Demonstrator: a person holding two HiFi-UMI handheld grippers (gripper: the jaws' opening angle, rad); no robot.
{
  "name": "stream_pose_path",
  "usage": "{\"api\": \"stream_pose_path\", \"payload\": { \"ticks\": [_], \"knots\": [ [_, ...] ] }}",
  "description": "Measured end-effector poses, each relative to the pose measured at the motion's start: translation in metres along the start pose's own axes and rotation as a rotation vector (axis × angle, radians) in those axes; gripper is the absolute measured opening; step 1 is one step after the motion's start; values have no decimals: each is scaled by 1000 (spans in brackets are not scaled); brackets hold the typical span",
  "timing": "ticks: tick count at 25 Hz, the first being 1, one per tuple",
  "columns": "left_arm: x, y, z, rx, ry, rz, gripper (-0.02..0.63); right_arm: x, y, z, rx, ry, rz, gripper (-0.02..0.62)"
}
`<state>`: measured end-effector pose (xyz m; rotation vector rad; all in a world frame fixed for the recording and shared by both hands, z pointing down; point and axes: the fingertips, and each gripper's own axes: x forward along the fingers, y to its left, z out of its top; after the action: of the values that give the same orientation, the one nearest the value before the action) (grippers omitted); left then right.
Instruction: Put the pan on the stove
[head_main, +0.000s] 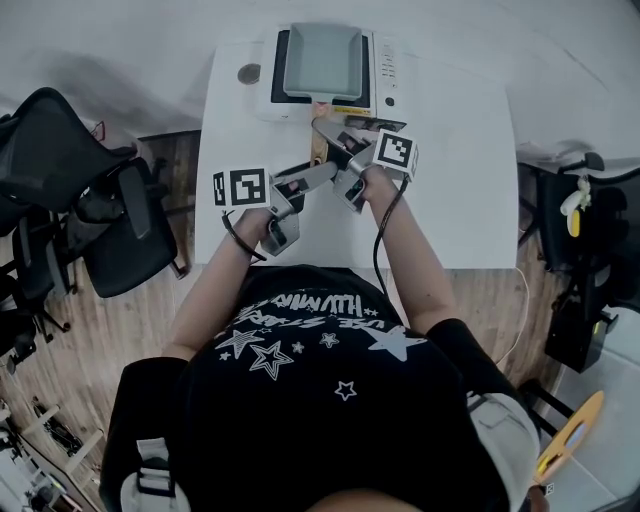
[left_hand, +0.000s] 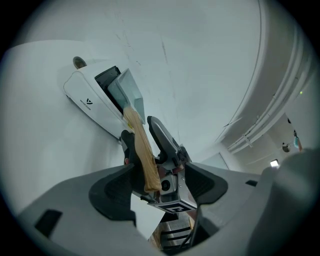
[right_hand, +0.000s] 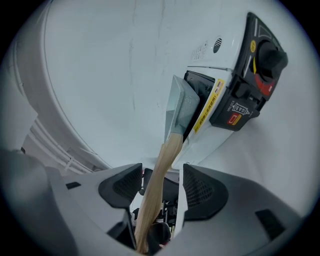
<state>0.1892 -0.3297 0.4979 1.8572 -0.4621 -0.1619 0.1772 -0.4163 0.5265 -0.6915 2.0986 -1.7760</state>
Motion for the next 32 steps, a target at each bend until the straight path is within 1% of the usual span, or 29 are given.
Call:
{"api": "stream_pose_path", "payload": {
  "ticks": [6, 11, 15, 19, 21, 23, 25, 27, 30, 32],
  "knots": [
    [-14, 3, -3, 8, 10, 6, 311, -7, 2, -3, -43, -44, -34, 238],
    [-31, 6, -3, -7, 8, 14, 311, -25, 2, 3, -76, -140, -72, 238],
    [-48, 3, -3, 6, -3, -3, 311, -45, 4, 4, -135, -213, -134, 236],
    [-65, 5, -2, 68, 4, 26, 311, -64, 9, 1, -223, -284, -208, 233],
    [-73, 6, -2, 95, 19, 37, 310, -73, 14, -2, -262, -324, -240, 211],
    [-81, 3, -3, 118, 33, 36, 310, -81, 23, -5, -278, -379, -250, 175],
    [-90, -1, -4, 150, 43, 42, 307, -89, 35, -5, -282, -445, -241, 153],
    [-99, -2, -4, 196, 50, 65, 291, -96, 48, -6, -308, -497, -248, 126],
    [-114, -3, -1, 270, 64, 95, 262, -100, 65, -12, -391, -535, -294, 93],
    [-127, -2, 3, 316, 64, 113, 207, -99, 74, -20, -452, -544, -341, 74]
  ]
}}
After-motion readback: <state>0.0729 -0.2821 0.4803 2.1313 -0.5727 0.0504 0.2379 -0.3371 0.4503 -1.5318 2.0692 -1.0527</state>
